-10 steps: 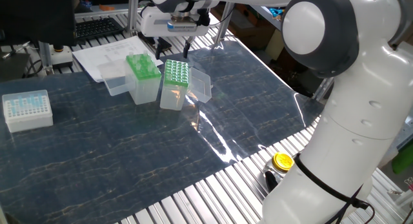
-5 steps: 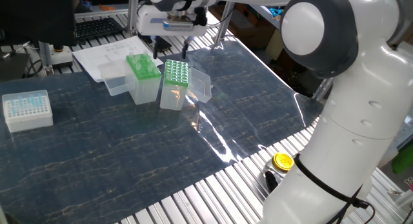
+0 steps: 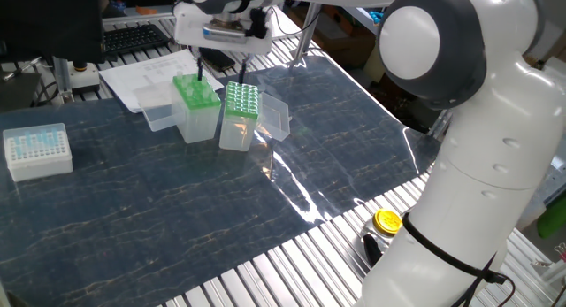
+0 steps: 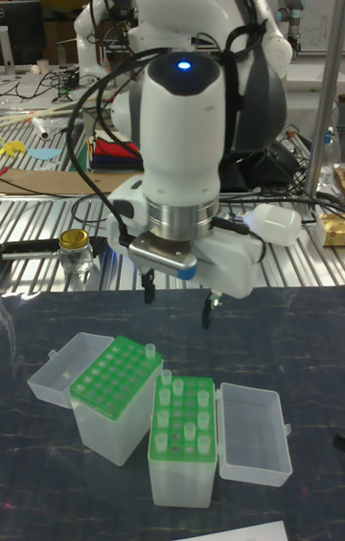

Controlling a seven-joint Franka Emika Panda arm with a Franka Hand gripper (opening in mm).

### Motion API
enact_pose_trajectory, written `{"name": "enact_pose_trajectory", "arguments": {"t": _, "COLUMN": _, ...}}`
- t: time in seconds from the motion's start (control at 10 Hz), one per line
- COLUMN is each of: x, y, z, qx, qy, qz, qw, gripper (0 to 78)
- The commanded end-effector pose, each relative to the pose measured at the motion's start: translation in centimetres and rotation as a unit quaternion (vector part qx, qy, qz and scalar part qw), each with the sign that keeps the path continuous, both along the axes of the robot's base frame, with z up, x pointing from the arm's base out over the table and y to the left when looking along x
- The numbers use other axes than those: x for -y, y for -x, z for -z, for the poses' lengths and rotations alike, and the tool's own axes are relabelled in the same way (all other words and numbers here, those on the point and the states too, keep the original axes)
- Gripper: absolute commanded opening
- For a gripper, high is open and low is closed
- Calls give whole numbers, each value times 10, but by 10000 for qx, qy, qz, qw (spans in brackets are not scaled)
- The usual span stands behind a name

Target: Transfer all large pipette tips from one holder to another

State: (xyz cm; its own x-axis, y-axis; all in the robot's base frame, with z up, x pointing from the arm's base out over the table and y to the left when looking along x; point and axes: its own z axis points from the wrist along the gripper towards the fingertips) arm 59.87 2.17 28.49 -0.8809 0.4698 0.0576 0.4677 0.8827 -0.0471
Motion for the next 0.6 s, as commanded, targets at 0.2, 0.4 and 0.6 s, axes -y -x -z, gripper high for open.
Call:
{"name": "enact_pose_trajectory", "arguments": {"t": 0.2, "x": -20, "y": -5, "z": 6, "qx": -2, "qy": 14, "qz": 570, "qw": 9984, "gripper": 774}}
{"name": "enact_pose_trajectory", "arguments": {"t": 0.4, "x": -27, "y": -13, "z": 10, "qx": 4, "qy": 25, "qz": 883, "qw": 9961, "gripper": 774}}
{"name": "enact_pose_trajectory", "arguments": {"t": 0.6, "x": -37, "y": -22, "z": 13, "qx": 9, "qy": 48, "qz": 1256, "qw": 9921, "gripper": 774}}
